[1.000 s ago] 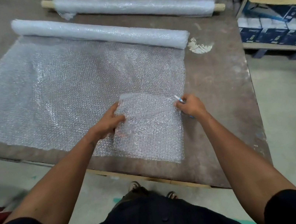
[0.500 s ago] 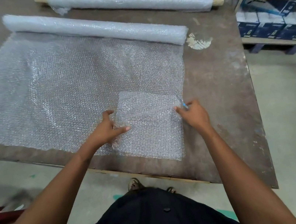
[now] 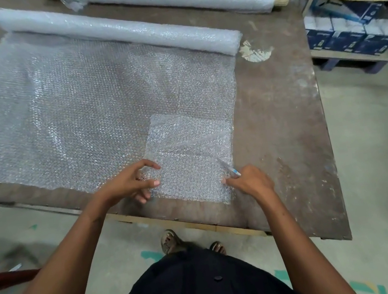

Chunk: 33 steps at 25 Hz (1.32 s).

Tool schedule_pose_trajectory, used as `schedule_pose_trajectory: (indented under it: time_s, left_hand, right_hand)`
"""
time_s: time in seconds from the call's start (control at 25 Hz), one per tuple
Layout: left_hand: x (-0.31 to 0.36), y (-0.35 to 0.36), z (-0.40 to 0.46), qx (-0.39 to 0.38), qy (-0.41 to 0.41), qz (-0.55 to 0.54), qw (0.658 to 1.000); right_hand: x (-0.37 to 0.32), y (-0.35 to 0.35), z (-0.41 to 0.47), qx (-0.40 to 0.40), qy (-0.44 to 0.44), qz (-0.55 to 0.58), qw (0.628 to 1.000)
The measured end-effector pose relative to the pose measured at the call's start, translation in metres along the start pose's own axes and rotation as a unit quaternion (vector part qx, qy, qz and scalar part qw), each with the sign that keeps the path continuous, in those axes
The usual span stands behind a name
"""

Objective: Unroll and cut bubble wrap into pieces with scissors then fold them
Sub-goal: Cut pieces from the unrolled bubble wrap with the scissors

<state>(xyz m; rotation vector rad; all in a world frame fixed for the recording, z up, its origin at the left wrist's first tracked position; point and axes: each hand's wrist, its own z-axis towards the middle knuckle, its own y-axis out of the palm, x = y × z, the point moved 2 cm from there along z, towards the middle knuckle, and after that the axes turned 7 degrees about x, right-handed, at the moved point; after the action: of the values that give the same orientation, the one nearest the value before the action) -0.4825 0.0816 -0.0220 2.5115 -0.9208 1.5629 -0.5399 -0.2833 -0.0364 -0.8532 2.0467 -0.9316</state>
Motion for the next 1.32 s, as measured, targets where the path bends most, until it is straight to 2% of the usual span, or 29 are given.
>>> schedule_pose_trajectory:
  time_s: [0.2, 0.28, 0.52, 0.64, 0.8, 0.92, 0.96, 1.04, 1.12, 1.24, 1.32]
  left_hand:
    - [-0.018, 0.004, -0.004, 0.056, -0.021, -0.113, 0.992]
    - [-0.022, 0.002, -0.004, 0.069, -0.022, -0.112, 0.991]
    - [-0.027, -0.002, -0.007, 0.088, -0.001, 0.041, 0.995]
    - [-0.026, -0.005, -0.008, 0.123, 0.037, 0.125, 0.984]
    - [-0.013, 0.000, -0.009, 0.194, 0.084, 0.323, 0.922]
    - [-0.004, 0.015, -0.003, 0.310, 0.137, 0.474, 0.813]
    - [-0.003, 0.023, 0.003, 0.316, 0.162, 0.485, 0.799]
    - [0.002, 0.040, 0.016, 0.264, 0.179, 0.462, 0.828]
    - [0.000, 0.055, 0.032, 0.201, 0.175, 0.458, 0.848]
    - [-0.015, 0.061, 0.041, 0.154, 0.156, 0.490, 0.844]
    - [-0.017, 0.060, 0.042, 0.153, 0.154, 0.476, 0.852]
  right_hand:
    - [0.008, -0.003, -0.013, -0.031, -0.013, 0.153, 0.988]
    - [0.011, -0.002, -0.014, -0.046, -0.016, 0.182, 0.982]
    - [0.014, 0.006, -0.023, -0.004, -0.042, 0.089, 0.995]
    - [0.017, 0.005, -0.024, 0.004, -0.038, 0.091, 0.995]
    - [0.008, -0.007, -0.024, 0.091, -0.046, 0.135, 0.985]
    - [-0.013, -0.007, -0.017, 0.103, -0.148, 0.153, 0.972]
    - [-0.019, -0.005, -0.011, 0.103, -0.183, 0.142, 0.967]
    - [-0.027, 0.003, 0.002, 0.116, -0.226, 0.046, 0.966]
    - [-0.029, 0.007, 0.010, 0.127, -0.223, -0.055, 0.965]
    - [-0.022, 0.011, 0.011, 0.134, -0.226, -0.059, 0.963]
    - [-0.016, 0.012, 0.010, 0.141, -0.229, -0.033, 0.963]
